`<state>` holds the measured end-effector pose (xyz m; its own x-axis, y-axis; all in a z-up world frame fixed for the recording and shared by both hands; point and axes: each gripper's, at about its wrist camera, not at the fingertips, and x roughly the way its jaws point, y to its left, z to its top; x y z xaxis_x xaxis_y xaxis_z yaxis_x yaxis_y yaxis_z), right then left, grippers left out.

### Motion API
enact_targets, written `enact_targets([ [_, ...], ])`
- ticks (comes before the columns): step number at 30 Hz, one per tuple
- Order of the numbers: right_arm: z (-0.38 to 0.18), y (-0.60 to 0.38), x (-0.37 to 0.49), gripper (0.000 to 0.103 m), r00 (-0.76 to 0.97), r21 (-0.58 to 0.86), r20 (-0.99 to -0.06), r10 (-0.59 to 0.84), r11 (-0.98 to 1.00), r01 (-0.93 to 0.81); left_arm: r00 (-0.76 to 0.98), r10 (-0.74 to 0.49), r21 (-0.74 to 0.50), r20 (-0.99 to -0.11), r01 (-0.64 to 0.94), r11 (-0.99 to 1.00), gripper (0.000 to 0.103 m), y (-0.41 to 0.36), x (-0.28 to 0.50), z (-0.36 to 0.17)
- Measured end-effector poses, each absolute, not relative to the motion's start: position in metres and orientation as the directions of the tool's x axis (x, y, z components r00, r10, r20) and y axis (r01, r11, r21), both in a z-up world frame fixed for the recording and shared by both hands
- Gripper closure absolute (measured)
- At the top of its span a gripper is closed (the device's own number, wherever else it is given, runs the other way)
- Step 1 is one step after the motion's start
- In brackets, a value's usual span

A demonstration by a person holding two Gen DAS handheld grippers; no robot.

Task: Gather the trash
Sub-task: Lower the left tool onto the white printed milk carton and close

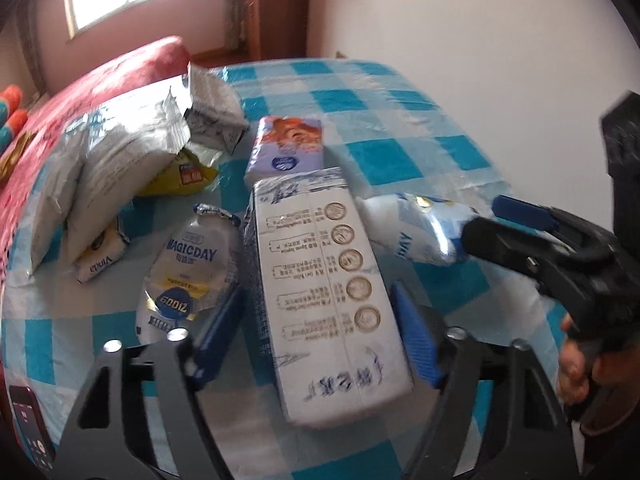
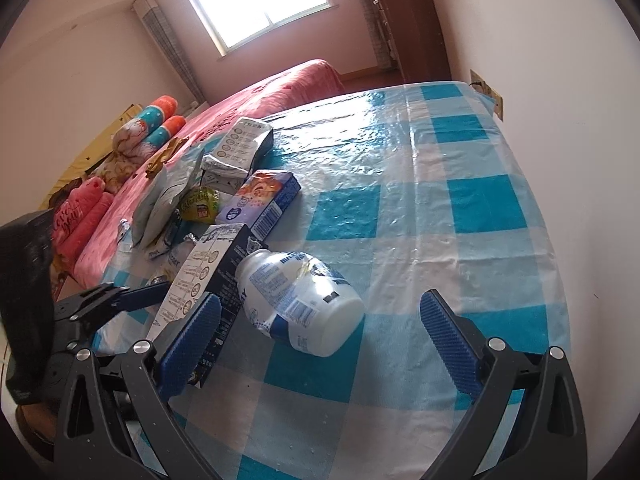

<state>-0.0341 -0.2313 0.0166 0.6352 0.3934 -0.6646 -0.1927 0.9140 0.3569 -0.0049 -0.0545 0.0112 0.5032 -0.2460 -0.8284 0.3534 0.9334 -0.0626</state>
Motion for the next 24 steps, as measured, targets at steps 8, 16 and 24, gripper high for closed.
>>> enact_targets([
  [8,0.011,-0.216,-0.023,0.004,0.611,0.337,-0.679,0.407,0.912,-0.232,0.498,-0.253,-0.11,-0.83,0.298,0.948,0.04,-0.046,-0.003,0.007],
  [16,0.007,-0.209,-0.017,0.004,0.6,0.313,-0.695,0.395,0.918,-0.242,0.529,-0.275,-0.144,-0.803,0.275,0.95,0.04,-0.023,-0.019,0.023],
  [24,0.011,-0.185,-0.02,0.005,0.61,0.216,-0.713,0.345,0.936,-0.277,0.556,-0.315,-0.177,-0.769,0.288,0.941,0.04,-0.002,-0.04,0.047],
])
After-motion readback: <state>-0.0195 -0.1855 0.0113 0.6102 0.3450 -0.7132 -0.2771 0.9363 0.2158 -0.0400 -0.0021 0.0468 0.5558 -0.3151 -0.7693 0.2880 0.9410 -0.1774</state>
